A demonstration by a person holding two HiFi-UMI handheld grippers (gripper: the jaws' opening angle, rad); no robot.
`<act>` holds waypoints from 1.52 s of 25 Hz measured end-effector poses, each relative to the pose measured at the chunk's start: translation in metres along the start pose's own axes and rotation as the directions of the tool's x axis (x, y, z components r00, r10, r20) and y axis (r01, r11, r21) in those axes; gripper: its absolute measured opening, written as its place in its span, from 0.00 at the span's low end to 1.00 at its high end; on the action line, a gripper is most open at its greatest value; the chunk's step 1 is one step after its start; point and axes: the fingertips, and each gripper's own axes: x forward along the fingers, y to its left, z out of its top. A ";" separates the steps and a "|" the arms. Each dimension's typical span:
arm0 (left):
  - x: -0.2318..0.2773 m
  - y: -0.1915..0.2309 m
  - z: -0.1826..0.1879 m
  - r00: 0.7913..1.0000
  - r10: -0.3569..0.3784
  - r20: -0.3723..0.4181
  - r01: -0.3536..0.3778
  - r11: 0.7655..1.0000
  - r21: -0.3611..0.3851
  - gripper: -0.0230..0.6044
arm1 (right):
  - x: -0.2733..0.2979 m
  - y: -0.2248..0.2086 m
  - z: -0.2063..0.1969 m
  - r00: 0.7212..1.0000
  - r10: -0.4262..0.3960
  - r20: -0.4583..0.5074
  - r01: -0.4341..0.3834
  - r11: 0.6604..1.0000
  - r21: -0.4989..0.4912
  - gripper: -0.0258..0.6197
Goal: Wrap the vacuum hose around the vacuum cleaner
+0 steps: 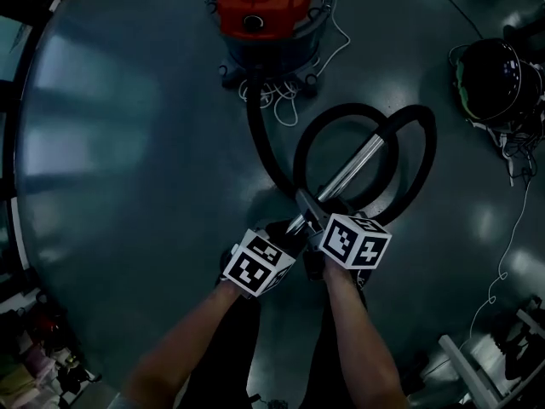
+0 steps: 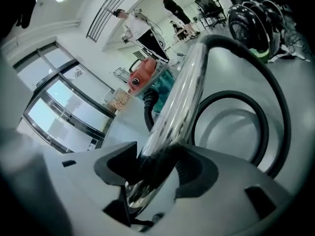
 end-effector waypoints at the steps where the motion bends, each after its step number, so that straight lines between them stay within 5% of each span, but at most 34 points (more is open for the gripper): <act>1: 0.002 -0.001 -0.004 1.000 -0.018 -0.012 0.018 1.000 -0.017 0.30 | 0.002 -0.001 -0.004 1.000 0.001 -0.017 -0.001 1.000 -0.002 0.41; 9: 0.016 -0.019 -0.023 0.991 -0.025 -0.131 0.036 0.996 0.079 0.35 | -0.007 -0.009 -0.012 0.996 -0.026 -0.090 0.008 0.983 -0.186 0.40; 13: 0.018 -0.020 -0.030 0.986 -0.044 -0.159 0.055 0.996 0.068 0.43 | -0.011 -0.028 -0.016 0.990 -0.056 -0.131 0.019 0.963 -0.268 0.40; 21: 0.021 -0.022 -0.041 0.982 -0.038 -0.184 0.049 0.997 0.058 0.43 | -0.020 -0.061 -0.037 0.957 -0.126 -0.260 -0.005 0.893 -0.449 0.40; 28: 0.022 -0.034 -0.025 0.980 -0.011 -0.200 0.036 0.992 0.119 0.43 | -0.028 -0.083 -0.041 0.898 -0.194 -0.395 -0.126 0.747 -0.653 0.39; 38: 0.049 -0.027 0.028 0.980 0.162 -0.115 -0.161 0.987 0.017 0.43 | -0.054 -0.146 -0.024 0.785 -0.260 -0.562 -0.415 0.452 -0.790 0.38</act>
